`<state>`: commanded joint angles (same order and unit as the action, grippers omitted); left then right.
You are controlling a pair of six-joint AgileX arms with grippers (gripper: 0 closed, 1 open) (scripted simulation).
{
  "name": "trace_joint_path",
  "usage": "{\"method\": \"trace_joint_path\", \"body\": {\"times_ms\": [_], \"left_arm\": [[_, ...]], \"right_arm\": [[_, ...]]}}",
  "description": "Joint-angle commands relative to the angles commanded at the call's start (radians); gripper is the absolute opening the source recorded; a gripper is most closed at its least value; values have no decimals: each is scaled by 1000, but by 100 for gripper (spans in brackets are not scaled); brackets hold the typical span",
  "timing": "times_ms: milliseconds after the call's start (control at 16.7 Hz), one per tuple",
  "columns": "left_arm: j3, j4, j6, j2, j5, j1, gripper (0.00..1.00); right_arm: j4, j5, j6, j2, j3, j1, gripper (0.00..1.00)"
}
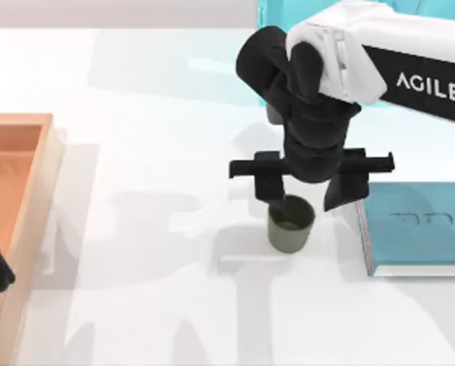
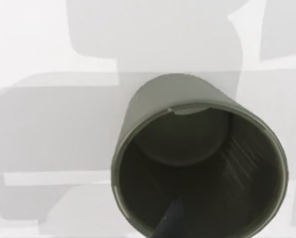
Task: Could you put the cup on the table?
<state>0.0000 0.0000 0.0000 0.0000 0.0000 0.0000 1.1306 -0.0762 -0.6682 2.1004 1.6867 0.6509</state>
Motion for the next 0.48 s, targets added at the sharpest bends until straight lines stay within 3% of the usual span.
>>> {"method": "trace_joint_path", "body": {"times_ms": [120, 480], "left_arm": [[0, 0, 0, 0, 0, 0, 100], [0, 0, 0, 0, 0, 0, 100]], "right_arm": [[0, 0, 0, 0, 0, 0, 98], [0, 0, 0, 0, 0, 0, 100]]}}
